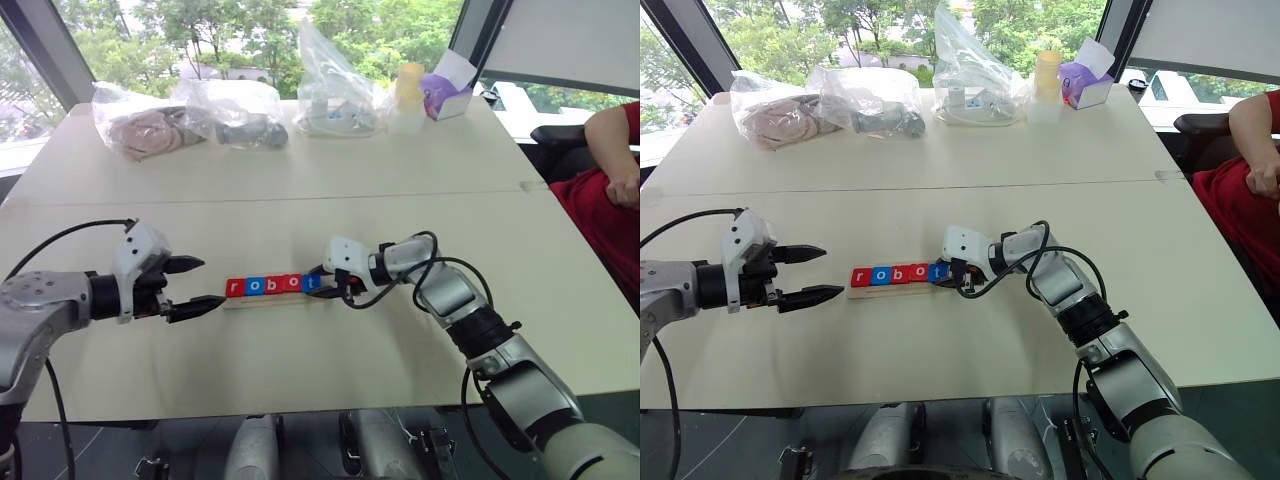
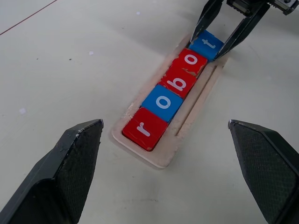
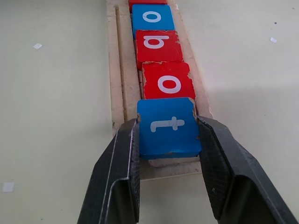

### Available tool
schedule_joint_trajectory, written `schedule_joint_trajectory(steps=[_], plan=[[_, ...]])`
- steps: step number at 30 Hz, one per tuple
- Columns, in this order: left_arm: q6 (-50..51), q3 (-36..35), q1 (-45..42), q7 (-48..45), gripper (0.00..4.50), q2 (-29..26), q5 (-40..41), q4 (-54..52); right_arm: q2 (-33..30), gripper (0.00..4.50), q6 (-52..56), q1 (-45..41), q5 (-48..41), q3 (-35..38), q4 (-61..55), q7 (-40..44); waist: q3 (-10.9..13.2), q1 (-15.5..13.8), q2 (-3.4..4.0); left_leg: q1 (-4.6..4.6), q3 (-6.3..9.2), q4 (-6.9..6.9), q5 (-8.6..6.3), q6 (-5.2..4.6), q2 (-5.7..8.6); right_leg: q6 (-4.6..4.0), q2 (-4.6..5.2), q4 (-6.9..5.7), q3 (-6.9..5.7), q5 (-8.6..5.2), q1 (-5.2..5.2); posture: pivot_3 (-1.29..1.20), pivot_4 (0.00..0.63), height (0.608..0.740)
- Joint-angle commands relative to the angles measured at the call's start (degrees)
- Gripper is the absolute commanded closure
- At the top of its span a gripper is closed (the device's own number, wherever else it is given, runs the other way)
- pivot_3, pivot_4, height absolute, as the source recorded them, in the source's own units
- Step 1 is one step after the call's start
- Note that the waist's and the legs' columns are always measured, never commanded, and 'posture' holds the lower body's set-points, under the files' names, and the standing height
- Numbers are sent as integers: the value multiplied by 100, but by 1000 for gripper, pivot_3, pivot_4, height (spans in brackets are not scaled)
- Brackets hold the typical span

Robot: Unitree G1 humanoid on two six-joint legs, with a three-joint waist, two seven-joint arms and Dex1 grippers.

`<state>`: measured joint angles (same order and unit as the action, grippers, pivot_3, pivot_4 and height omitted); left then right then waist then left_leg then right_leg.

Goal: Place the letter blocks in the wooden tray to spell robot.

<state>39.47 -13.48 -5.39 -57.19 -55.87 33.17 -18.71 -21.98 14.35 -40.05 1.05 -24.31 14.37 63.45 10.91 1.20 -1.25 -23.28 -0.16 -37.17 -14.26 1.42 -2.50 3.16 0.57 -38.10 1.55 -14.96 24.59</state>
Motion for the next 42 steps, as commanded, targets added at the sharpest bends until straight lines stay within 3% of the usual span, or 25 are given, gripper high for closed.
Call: schedule_joint_trajectory(steps=[1, 4, 10, 11, 22, 36, 42], plan=[[-41, -23, -39, 31, 0, 12, 15, -180, 65, 3336, -81, -138, 36, 28, 52, -35, 0, 2, 0, 1, 0, 0, 0, 0, 0, 0, 0, 0, 0, 0, 0, 0, 150, 740], [-28, -23, -48, 48, 0, 11, 28, -195, 80, 3336, -74, -144, -2, 26, 63, 26, 0, 0, 0, 1, 0, 0, 0, 0, -1, 0, 0, 0, 0, 0, 0, 0, 150, 740], [-2, -22, -33, 79, 0, 24, 47, -236, 78, 271, -231, -156, 63, 46, 86, -42, 0, -7, 0, 1, -1, 0, 0, 0, -1, 0, 0, 0, 0, 0, 0, 0, 150, 740], [1, -23, -29, 85, 0, 27, 50, -243, 62, 61, -240, -163, 46, 68, 45, -28, 0, -8, 0, 0, -1, 0, 0, 0, -1, 0, 0, 0, 0, 0, 0, 0, 150, 740], [-41, 91, -99, 98, 0, 70, 10, -173, -133, 61, -131, -48, -97, 312, -204, -79, 0, -9, 0, 0, 0, 0, 0, 0, 0, 0, 1, 0, 0, 0, 0, 0, 150, 740], [-76, 254, -231, 99, 0, 86, -45, -127, 90, 61, -466, -377, 125, 289, 488, -396, 0, -5, 0, 0, -1, 0, 0, 0, 0, 0, 0, 0, 0, 0, 0, 0, 150, 740], [-57, 116, -132, 101, 0, 54, 2, -178, -46, 61, -196, -274, -127, 447, -45, -159, 0, -8, 0, -1, 0, 0, 0, 0, 0, 0, 0, 0, 1, 0, 0, 0, 150, 740]])
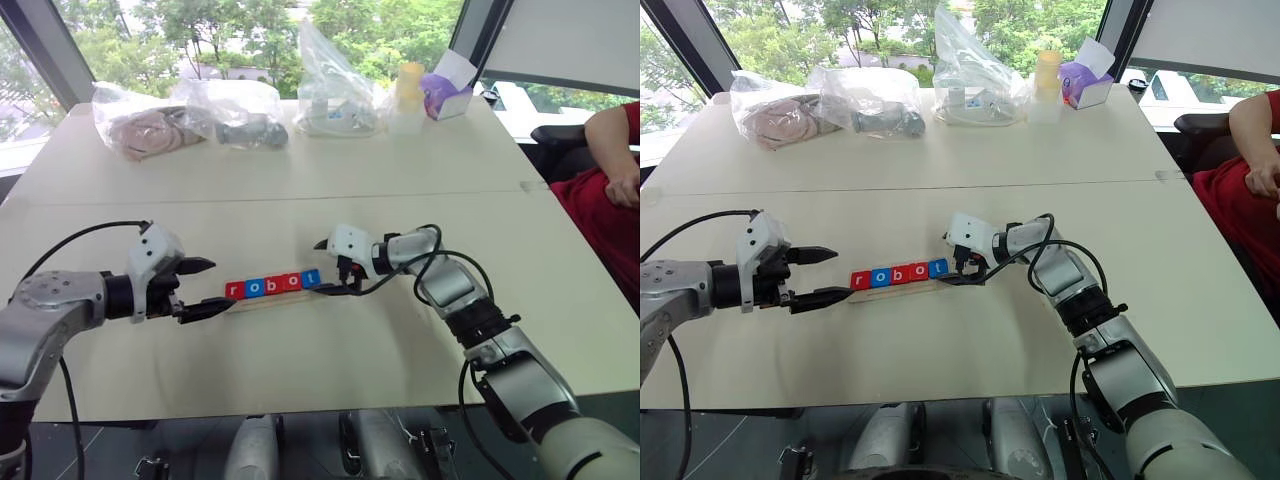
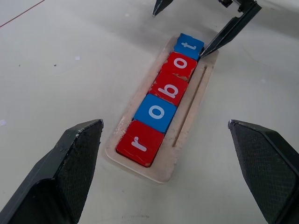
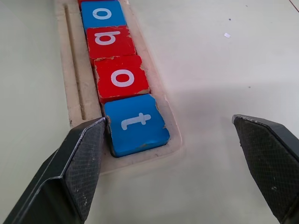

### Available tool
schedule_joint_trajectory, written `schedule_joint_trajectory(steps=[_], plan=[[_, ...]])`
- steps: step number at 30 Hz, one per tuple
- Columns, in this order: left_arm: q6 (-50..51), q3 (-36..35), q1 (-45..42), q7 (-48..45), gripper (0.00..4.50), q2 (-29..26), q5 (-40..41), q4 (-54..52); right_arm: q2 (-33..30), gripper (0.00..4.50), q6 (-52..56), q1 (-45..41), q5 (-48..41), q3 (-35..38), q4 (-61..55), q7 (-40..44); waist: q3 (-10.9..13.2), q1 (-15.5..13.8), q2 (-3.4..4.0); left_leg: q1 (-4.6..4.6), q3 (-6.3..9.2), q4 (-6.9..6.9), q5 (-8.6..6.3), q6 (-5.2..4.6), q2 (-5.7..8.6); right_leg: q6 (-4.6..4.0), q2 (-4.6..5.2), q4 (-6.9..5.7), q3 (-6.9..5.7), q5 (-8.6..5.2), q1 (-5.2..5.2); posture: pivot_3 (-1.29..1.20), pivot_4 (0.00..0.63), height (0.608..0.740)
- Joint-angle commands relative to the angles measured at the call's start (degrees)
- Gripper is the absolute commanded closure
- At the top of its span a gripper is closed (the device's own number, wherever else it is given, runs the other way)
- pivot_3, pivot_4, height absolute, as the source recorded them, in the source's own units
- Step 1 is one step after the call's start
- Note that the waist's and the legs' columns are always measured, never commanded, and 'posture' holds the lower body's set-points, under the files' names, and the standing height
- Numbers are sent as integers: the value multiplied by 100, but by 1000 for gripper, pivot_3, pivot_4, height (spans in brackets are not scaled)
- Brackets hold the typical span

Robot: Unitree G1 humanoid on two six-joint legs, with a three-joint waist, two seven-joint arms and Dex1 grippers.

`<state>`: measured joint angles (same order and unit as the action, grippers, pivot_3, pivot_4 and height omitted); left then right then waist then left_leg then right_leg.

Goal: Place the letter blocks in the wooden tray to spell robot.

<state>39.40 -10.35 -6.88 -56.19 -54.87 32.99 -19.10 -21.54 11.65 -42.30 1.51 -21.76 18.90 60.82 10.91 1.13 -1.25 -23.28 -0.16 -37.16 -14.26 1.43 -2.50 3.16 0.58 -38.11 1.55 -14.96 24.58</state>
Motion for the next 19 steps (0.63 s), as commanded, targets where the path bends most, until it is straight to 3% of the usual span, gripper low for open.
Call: schedule_joint_trajectory(steps=[1, 5, 8, 13, 19], plan=[[4, -312, -23, 87, 0, 27, 117, -137, -165, 61, 183, 11, -275, 268, -729, 167, 0, -2, 0, -1, 0, 0, 0, 0, 0, 0, 0, 0, 0, 0, 0, 0, 150, 740], [124, -902, 297, 198, 0, 36, 302, -264, -467, 61, 1116, 381, -911, 831, -1953, 138, 0, -17, 0, -3, 4, -1, 0, 0, -2, 1, 2, 0, -1, 0, -1, 0, 150, 740], [309, -1629, 1151, 146, 0, 29, 340, -483, -686, 61, 2508, 997, -1785, 1602, -3265, -115, -1, 2, -1, -1, 2, 4, 0, 0, -8, 0, 5, 3, -1, 0, -1, 0, 150, 740], [422, -2454, 2219, 247, 0, 281, 376, -850, -1264, 61, 3864, 2298, -2541, 2264, -4627, -431, -1, -34, -1, 3, 9, 7, -1, 1, -21, -23, 11, 8, -5, -14, -5, 0, 150, 740], [314, -2510, 2644, 439, 0, 609, 343, -897, -1518, 61, 4174, 3176, -2811, 2602, -5024, -902, -2, -14, -1, 16, -7, -1, -1, 2, -21, -48, 16, 10, 5, -20, -12, 0, 150, 740]])
